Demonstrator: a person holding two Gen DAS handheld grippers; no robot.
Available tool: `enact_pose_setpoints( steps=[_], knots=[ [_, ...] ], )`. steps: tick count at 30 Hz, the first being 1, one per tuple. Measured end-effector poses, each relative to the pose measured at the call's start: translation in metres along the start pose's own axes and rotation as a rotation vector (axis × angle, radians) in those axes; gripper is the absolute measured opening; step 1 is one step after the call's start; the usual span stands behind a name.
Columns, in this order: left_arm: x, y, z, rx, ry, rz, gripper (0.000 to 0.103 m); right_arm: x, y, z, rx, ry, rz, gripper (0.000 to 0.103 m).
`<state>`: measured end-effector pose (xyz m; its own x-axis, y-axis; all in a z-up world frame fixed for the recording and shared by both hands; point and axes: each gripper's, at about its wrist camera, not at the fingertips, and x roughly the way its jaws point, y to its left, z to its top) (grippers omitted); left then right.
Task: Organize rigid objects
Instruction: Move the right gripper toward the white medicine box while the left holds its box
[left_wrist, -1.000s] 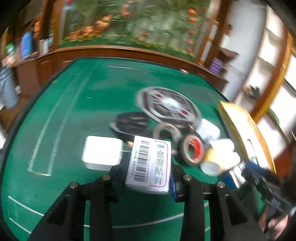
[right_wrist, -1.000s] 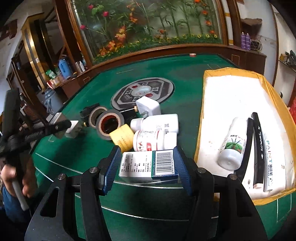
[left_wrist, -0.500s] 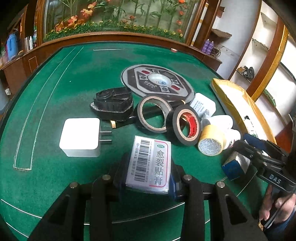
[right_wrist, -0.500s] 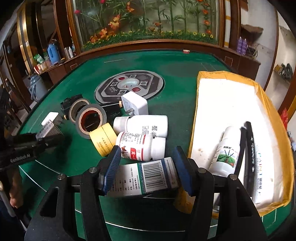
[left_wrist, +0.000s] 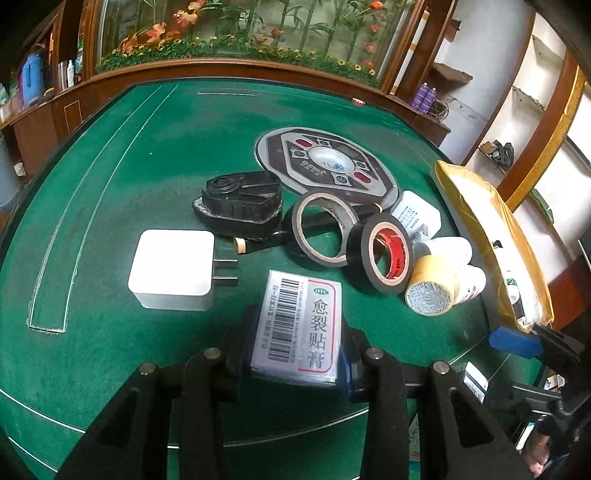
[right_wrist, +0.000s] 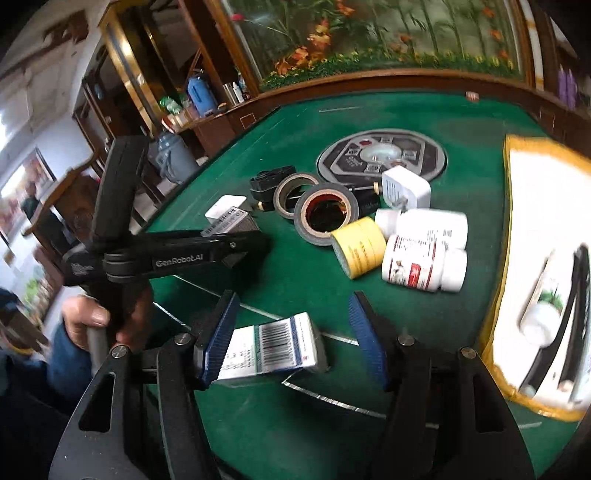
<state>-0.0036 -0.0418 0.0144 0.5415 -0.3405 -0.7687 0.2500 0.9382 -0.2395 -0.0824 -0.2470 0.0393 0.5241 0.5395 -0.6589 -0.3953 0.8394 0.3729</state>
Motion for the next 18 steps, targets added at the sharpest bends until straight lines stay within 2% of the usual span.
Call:
enact_pose_setpoints(
  steps=[2, 4, 7, 9, 12, 15, 17, 18],
  knots=[
    [0.000, 0.000, 0.000, 0.001, -0.001, 0.001, 0.037, -0.009, 0.000, -0.004, 0.008, 0.021, 0.023, 0.062],
    [0.001, 0.001, 0.000, -0.003, 0.002, -0.002, 0.037, -0.015, 0.007, -0.007, -0.040, 0.059, 0.026, 0.062],
    [0.002, 0.001, 0.000, -0.005, 0.005, -0.006, 0.037, -0.013, 0.019, -0.020, -0.128, 0.174, -0.005, 0.062],
    [0.001, 0.001, 0.000, -0.003, 0.004, -0.007, 0.037, -0.007, 0.022, -0.026, -0.128, 0.213, 0.038, 0.062],
    [0.001, 0.001, 0.000, -0.004, 0.003, -0.005, 0.037, 0.007, 0.019, -0.021, -0.067, 0.234, 0.086, 0.062],
    [0.001, 0.002, 0.000, -0.015, 0.004, -0.003, 0.037, 0.025, 0.009, -0.009, 0.070, 0.257, 0.167, 0.062],
    [0.002, 0.003, 0.000, -0.021, 0.006, -0.005, 0.037, 0.029, 0.006, -0.003, 0.089, 0.233, 0.157, 0.062],
    [0.002, 0.003, 0.000, -0.021, 0.006, -0.005, 0.037, 0.036, 0.007, 0.010, 0.060, 0.165, 0.037, 0.063]
  ],
)
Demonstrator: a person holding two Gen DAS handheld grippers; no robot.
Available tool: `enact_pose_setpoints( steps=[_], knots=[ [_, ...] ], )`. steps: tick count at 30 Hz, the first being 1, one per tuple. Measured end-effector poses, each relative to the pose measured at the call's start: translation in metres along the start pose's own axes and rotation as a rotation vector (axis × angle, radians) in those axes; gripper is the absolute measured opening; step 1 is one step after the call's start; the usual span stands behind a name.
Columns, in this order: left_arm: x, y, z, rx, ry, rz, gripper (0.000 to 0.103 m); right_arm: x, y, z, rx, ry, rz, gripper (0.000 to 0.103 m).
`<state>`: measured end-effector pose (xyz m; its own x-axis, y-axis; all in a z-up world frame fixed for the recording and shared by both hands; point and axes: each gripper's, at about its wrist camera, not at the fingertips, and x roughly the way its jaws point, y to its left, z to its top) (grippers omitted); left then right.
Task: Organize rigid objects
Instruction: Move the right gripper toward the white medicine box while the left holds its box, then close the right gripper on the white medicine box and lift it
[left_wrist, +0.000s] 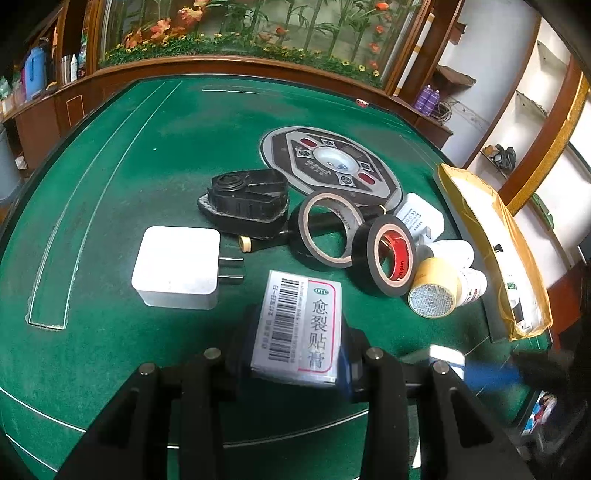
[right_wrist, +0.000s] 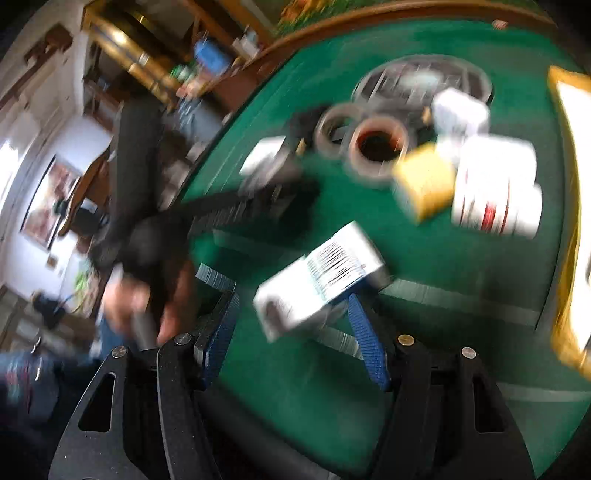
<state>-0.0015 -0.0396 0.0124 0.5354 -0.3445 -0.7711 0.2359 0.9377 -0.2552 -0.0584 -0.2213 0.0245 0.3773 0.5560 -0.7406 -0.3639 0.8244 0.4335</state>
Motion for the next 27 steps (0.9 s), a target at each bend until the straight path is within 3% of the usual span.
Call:
enact_pose_setpoints(
  steps=[2, 5, 8, 11, 18, 22, 24, 27],
  knots=[
    [0.000, 0.000, 0.000, 0.002, -0.001, 0.002, 0.037, 0.008, 0.008, 0.006, -0.045, -0.011, -0.064, 0.063],
    [0.000, 0.001, 0.000, -0.008, -0.002, -0.001, 0.037, 0.006, 0.021, 0.001, -0.084, -0.041, -0.091, 0.063],
    [0.002, 0.003, 0.001, -0.016, 0.004, -0.003, 0.037, 0.002, 0.032, -0.008, -0.091, -0.014, -0.174, 0.062],
    [0.001, 0.004, 0.001, -0.018, 0.001, -0.004, 0.037, 0.000, 0.044, -0.016, -0.081, 0.007, -0.159, 0.062],
    [0.000, 0.008, 0.001, -0.028, -0.001, -0.008, 0.038, 0.030, 0.054, -0.023, -0.103, 0.053, -0.235, 0.062],
    [0.000, 0.007, 0.001, -0.020, 0.002, -0.009, 0.037, 0.019, 0.038, -0.020, -0.077, 0.010, -0.286, 0.062],
    [0.000, 0.007, 0.000, -0.018, 0.006, -0.012, 0.037, 0.013, 0.032, -0.016, -0.085, -0.011, -0.313, 0.046],
    [0.001, 0.004, 0.000, -0.003, 0.010, -0.008, 0.037, 0.008, 0.022, -0.014, -0.076, -0.021, -0.334, 0.044]
  ],
)
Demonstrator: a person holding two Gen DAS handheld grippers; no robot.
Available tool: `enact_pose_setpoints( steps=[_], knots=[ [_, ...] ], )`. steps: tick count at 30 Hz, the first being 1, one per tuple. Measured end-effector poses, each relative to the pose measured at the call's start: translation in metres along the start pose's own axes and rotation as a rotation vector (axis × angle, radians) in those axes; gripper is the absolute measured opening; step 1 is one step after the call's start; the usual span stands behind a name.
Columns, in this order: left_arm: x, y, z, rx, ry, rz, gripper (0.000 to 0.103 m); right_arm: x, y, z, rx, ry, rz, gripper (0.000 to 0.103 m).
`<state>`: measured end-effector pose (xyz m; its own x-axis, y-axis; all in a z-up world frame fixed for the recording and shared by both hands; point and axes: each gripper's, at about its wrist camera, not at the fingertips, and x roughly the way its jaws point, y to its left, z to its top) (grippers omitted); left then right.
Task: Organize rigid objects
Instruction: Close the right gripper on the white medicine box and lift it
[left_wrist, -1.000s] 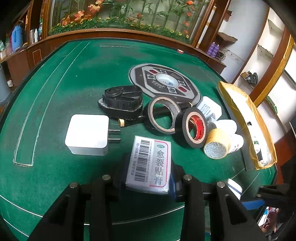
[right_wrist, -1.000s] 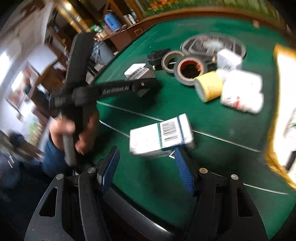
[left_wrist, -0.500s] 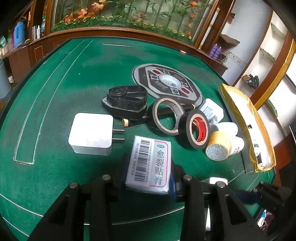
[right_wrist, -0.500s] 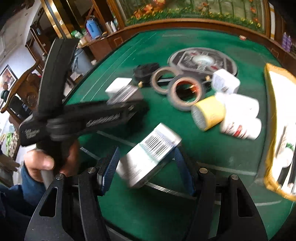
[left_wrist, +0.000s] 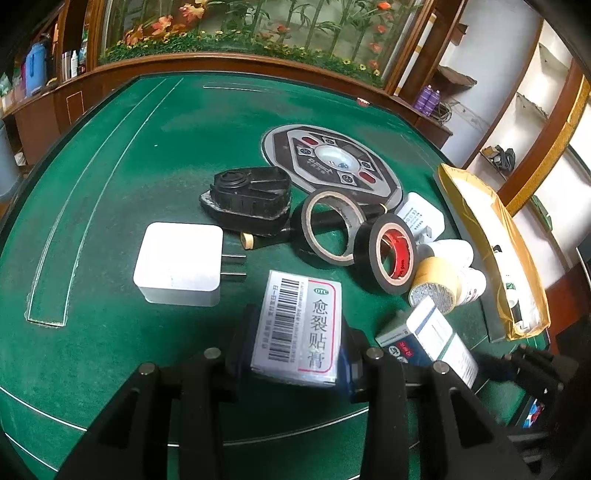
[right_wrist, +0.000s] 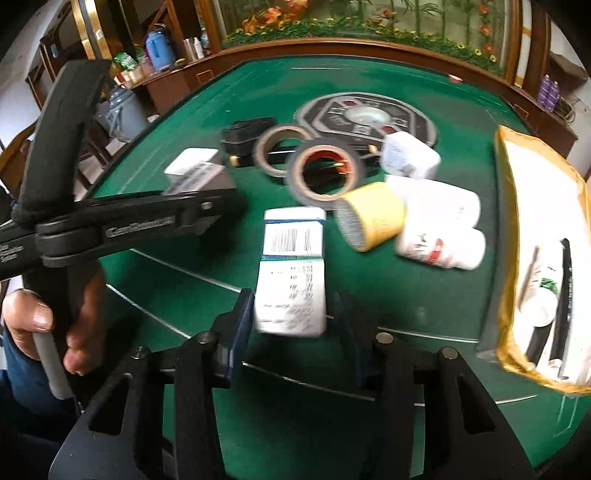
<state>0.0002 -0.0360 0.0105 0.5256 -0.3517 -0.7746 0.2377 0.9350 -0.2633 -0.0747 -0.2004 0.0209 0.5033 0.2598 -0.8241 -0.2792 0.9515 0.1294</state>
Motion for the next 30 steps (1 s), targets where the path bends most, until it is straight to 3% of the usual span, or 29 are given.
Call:
enact_pose_setpoints(
  steps=[9, 13, 15, 21, 30],
  knots=[
    [0.002, -0.007, -0.002, 0.040, -0.001, 0.030, 0.038, 0.005, 0.001, 0.011, -0.069, -0.022, -0.036, 0.045],
    [0.001, -0.009, -0.003, 0.052, -0.008, 0.039, 0.038, 0.018, -0.004, 0.017, -0.043, -0.014, -0.004, 0.045],
    [0.001, -0.009, -0.003, 0.058, -0.010, 0.040, 0.038, 0.020, -0.005, 0.014, -0.025, -0.019, 0.004, 0.037],
    [-0.003, -0.017, -0.004, 0.098, -0.033, 0.043, 0.037, 0.015, -0.008, 0.010, -0.012, -0.034, 0.013, 0.037],
    [-0.002, -0.015, -0.003, 0.081, -0.028, 0.035, 0.037, 0.012, -0.012, 0.008, 0.008, -0.052, 0.017, 0.036]
  ],
)
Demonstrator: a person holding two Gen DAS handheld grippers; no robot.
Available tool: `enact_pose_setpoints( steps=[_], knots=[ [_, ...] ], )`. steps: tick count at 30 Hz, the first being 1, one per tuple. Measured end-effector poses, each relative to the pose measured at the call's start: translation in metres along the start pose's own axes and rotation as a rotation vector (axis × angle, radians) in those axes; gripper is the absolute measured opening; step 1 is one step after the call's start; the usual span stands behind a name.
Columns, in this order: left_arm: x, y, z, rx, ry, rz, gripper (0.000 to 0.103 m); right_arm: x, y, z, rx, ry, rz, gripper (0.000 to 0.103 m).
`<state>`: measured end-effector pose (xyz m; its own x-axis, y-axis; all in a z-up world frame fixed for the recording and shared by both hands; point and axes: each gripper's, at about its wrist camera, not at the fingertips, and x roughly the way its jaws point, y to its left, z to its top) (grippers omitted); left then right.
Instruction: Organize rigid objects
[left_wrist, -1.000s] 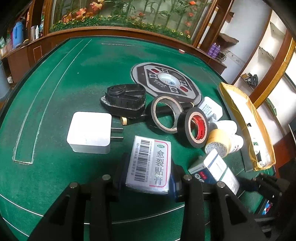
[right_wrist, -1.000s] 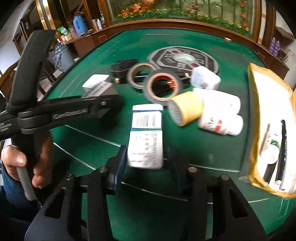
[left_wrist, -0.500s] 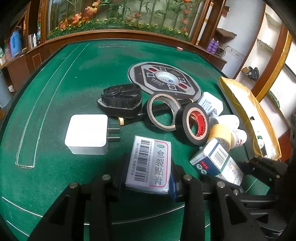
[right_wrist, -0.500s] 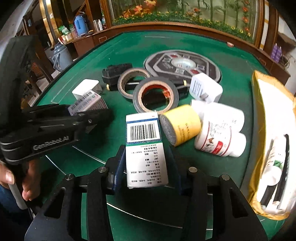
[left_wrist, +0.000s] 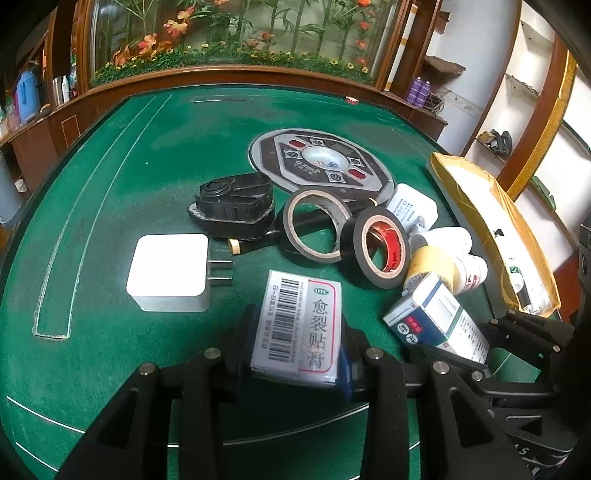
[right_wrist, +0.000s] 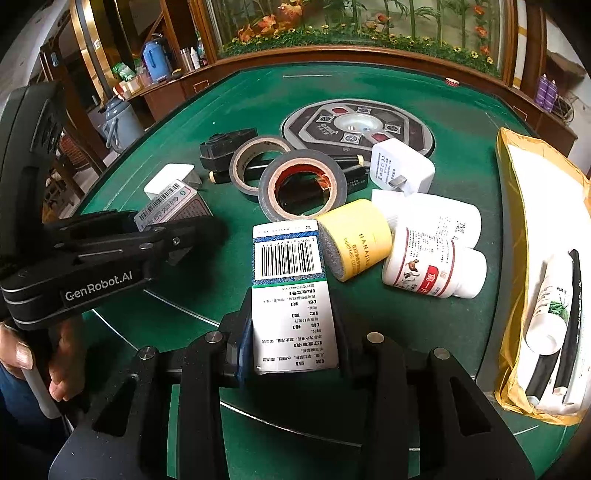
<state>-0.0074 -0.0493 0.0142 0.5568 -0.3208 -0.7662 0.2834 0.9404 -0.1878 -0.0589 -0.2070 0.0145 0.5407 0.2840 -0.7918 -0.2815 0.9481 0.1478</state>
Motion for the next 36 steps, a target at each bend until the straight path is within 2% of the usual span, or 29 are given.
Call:
enact_pose_setpoints(
  steps=[21, 36],
  knots=[
    [-0.008, -0.019, 0.000, 0.004, -0.043, -0.056, 0.037, -0.028, -0.020, -0.012, 0.049, -0.084, 0.048, 0.036],
    [-0.010, -0.077, 0.004, 0.120, -0.063, -0.019, 0.037, -0.063, -0.059, -0.020, 0.137, -0.169, 0.034, 0.036]
  ],
)
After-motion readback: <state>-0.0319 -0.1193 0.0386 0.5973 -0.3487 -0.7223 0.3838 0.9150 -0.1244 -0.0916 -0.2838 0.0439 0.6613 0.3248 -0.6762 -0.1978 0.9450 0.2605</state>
